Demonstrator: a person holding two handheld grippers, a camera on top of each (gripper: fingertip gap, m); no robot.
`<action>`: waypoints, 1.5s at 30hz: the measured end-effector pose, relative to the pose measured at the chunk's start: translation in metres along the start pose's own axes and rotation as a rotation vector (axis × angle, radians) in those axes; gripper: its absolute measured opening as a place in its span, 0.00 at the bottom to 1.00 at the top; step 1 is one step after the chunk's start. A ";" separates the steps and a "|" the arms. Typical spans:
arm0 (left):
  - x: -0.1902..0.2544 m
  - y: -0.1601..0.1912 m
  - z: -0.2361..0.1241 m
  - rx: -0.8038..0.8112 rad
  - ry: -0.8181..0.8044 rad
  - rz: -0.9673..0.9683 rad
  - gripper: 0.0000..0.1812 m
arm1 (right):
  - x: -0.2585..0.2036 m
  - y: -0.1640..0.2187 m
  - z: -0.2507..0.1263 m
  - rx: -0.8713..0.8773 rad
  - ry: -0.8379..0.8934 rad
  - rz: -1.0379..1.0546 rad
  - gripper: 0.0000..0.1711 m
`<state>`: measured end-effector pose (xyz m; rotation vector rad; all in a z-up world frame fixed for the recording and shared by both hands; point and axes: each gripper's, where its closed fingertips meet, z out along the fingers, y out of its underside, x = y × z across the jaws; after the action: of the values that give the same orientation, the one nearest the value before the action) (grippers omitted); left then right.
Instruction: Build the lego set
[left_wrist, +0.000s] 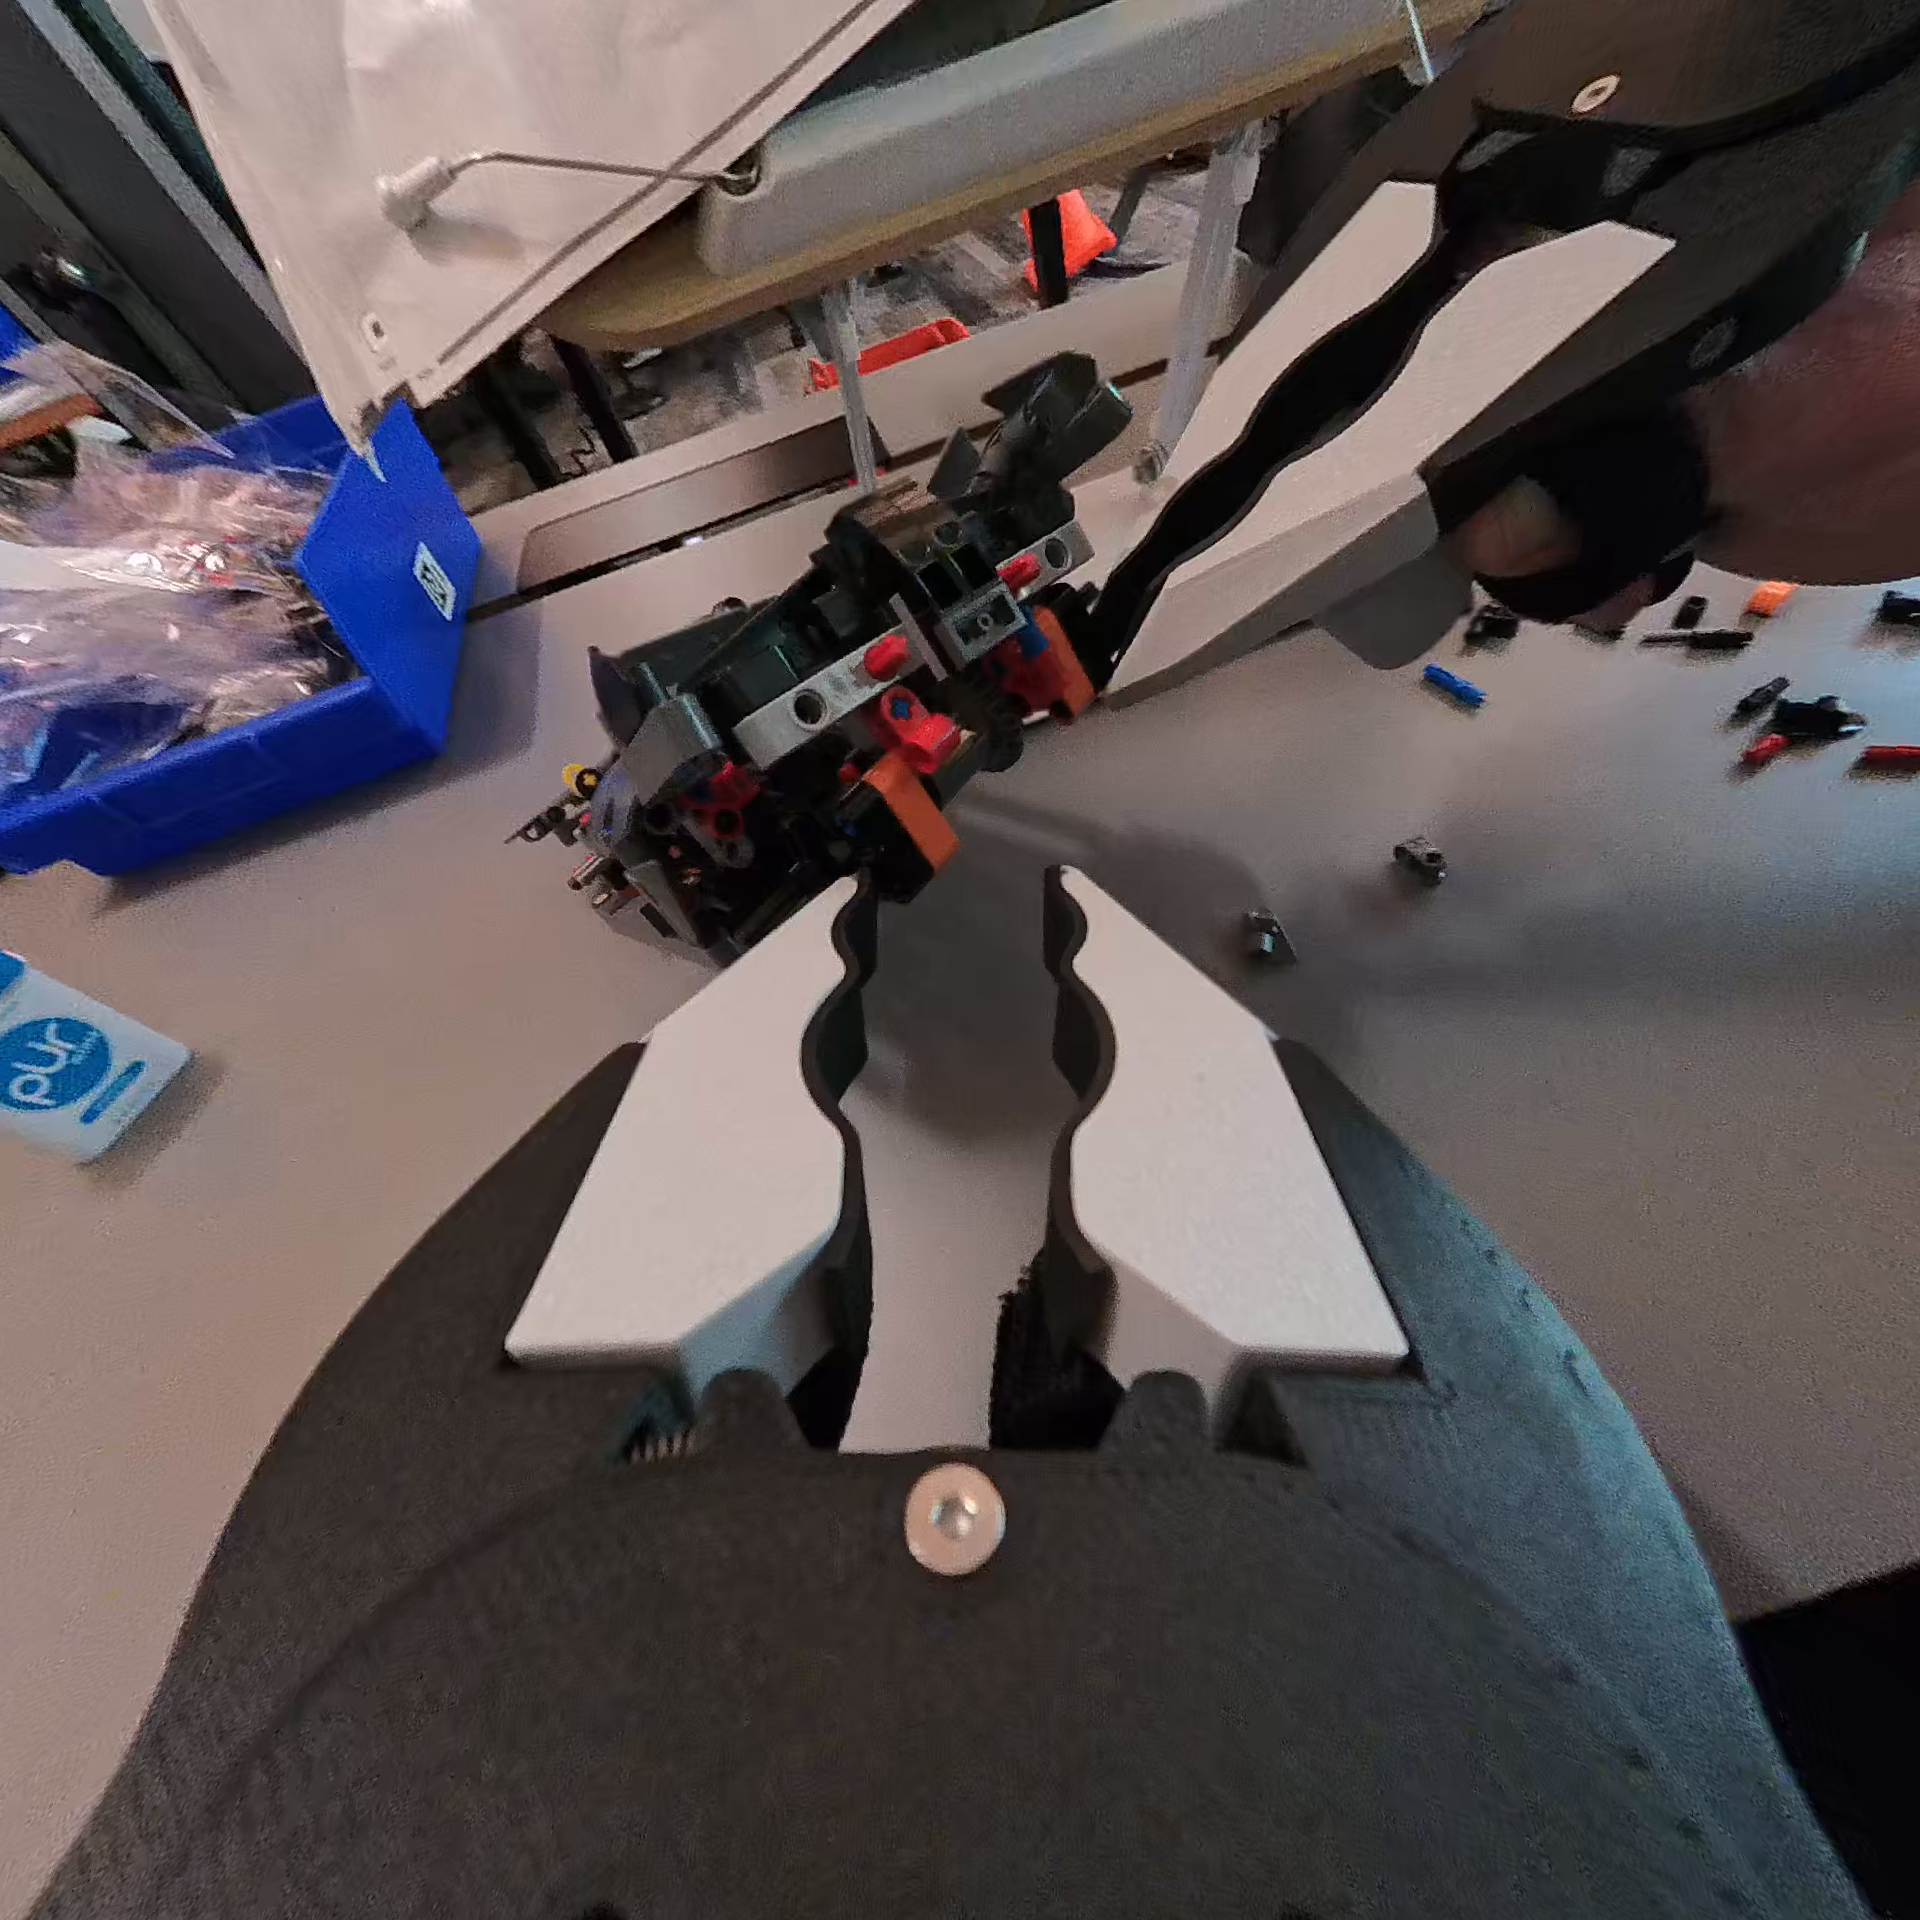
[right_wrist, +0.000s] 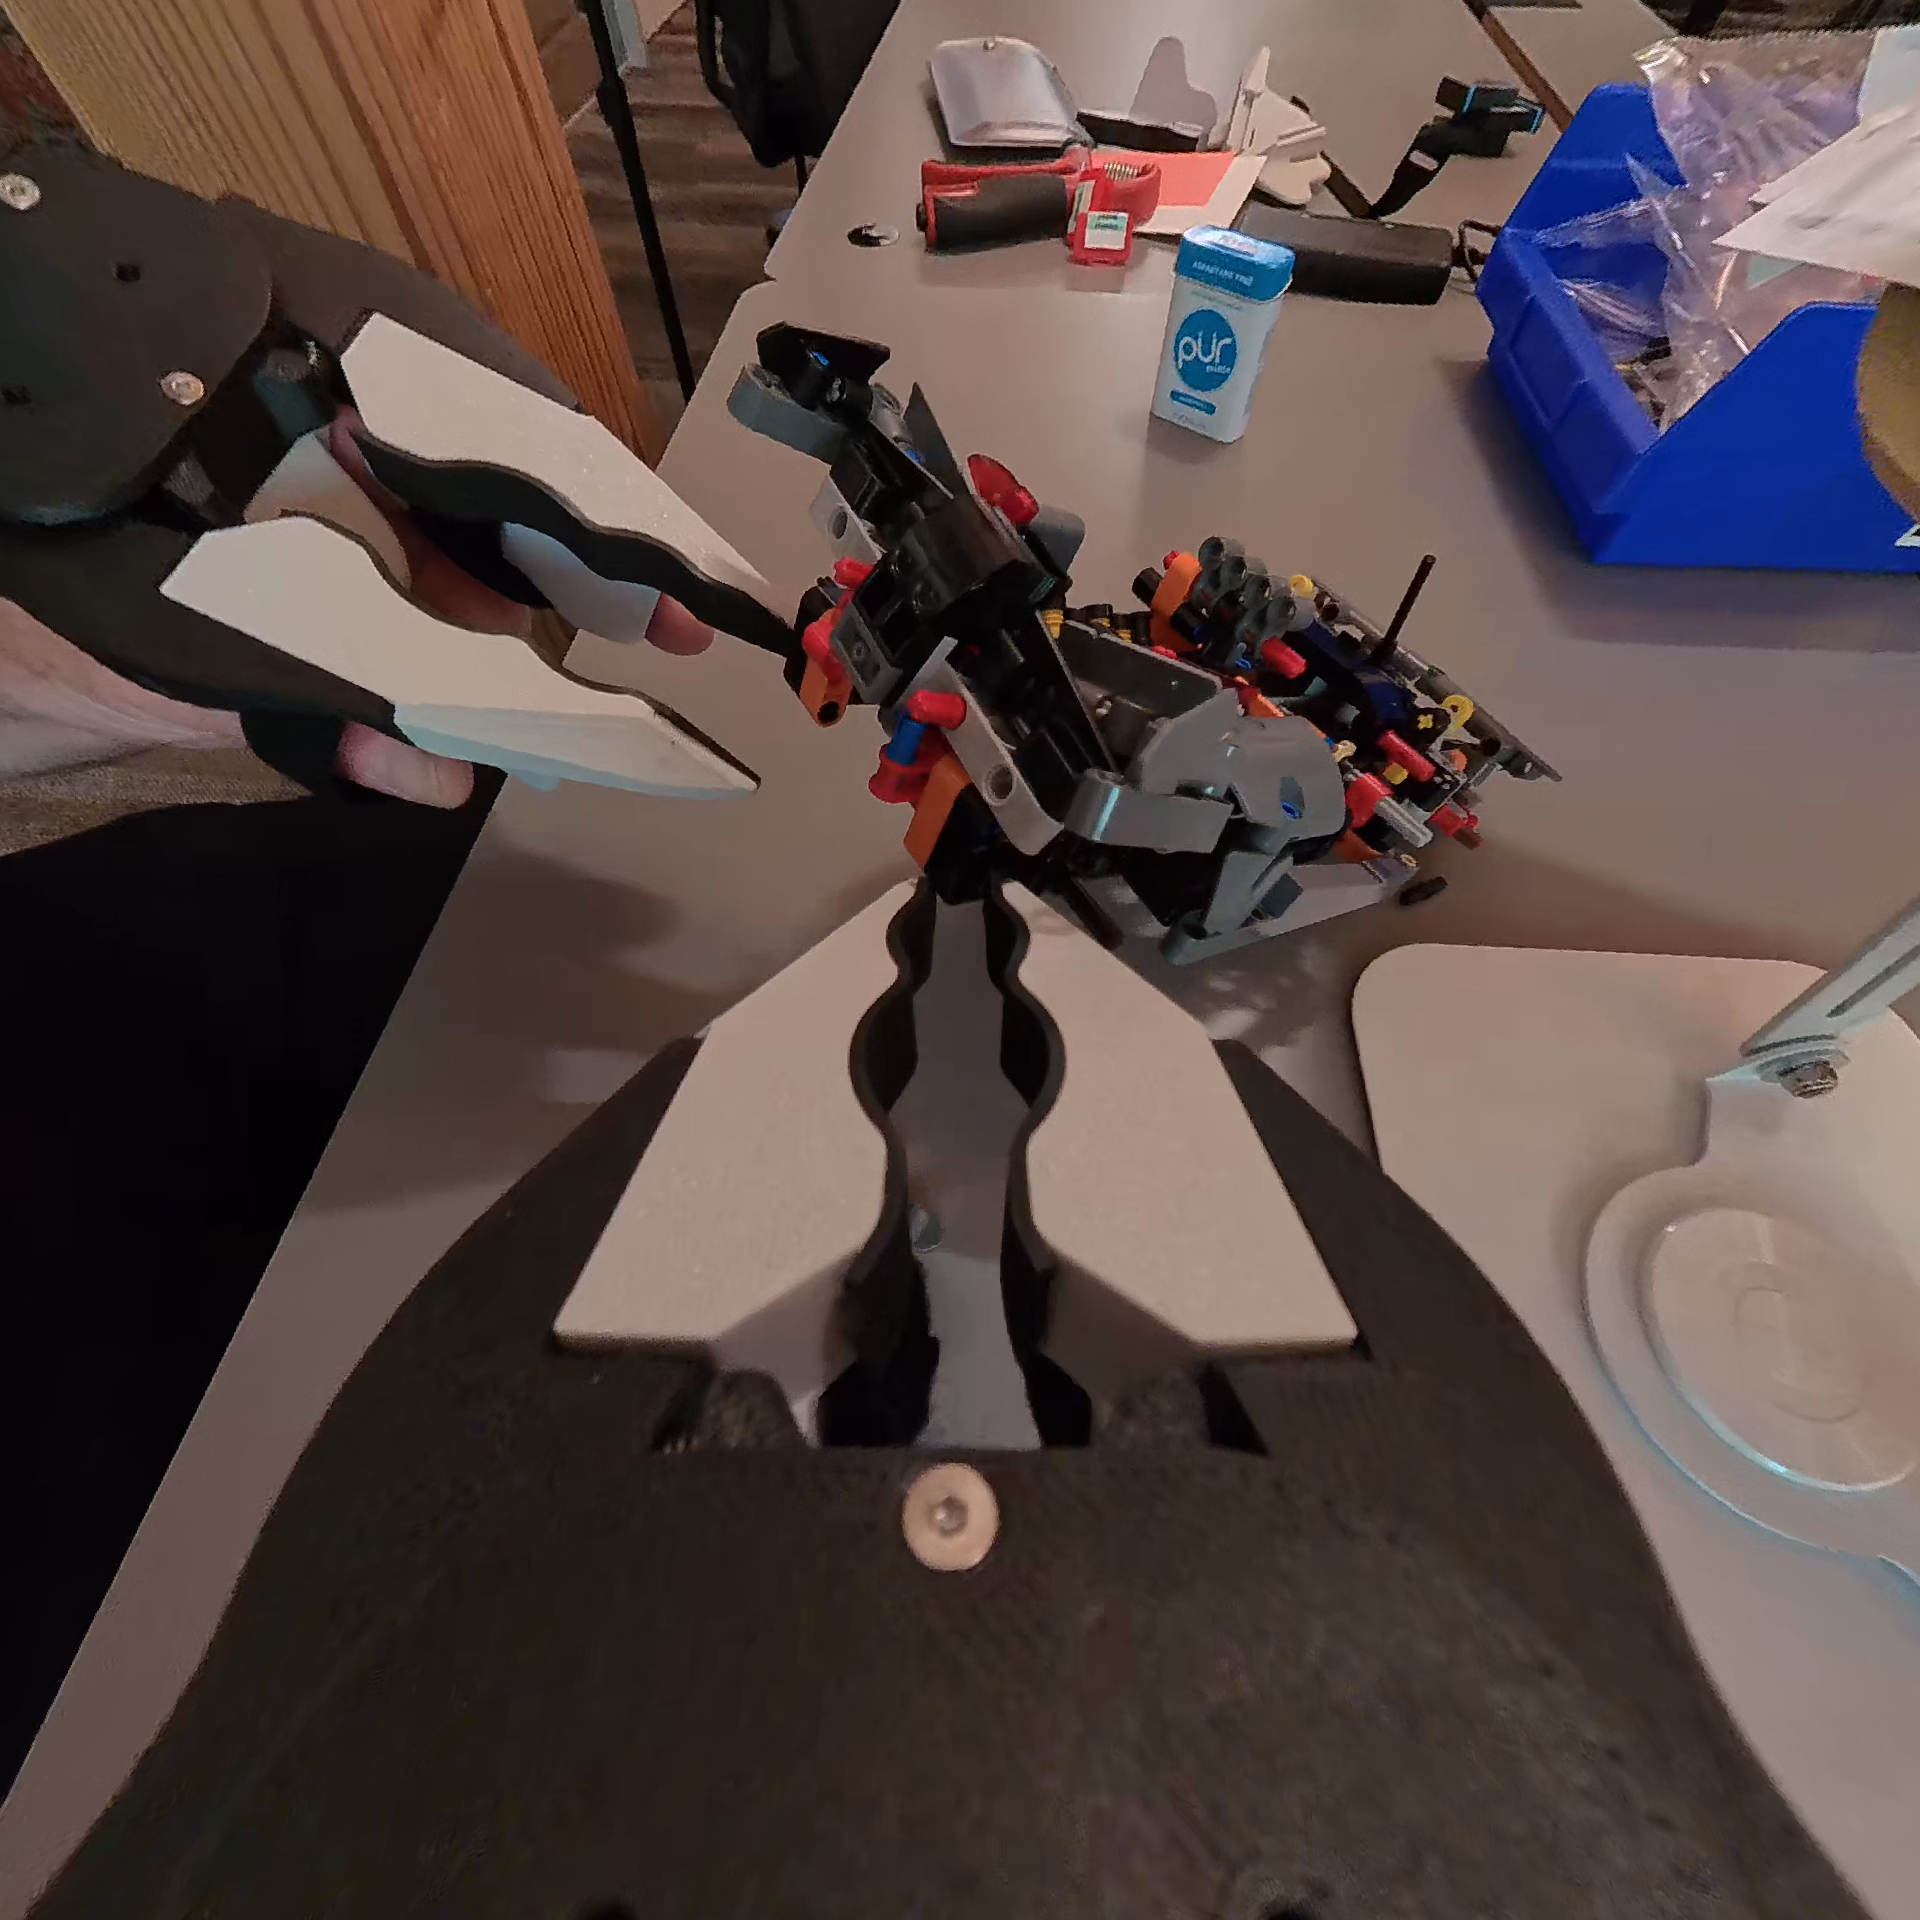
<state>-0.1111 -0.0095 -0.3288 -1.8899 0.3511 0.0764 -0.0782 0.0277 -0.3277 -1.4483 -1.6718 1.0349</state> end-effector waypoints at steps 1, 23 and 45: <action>-0.002 -0.001 0.001 0.004 -0.013 0.007 0.16 | 0.001 -0.001 0.001 0.006 0.000 0.006 0.04; -0.035 -0.024 0.007 0.105 -0.105 -0.021 0.17 | 0.018 -0.033 0.006 0.077 -0.026 0.036 0.03; -0.066 -0.041 0.011 0.232 -0.295 -0.073 0.10 | 0.016 -0.040 0.016 0.110 -0.044 0.052 0.02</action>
<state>-0.1612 0.0267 -0.2804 -1.6309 0.0848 0.2518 -0.1122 0.0386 -0.2994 -1.4131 -1.5892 1.1767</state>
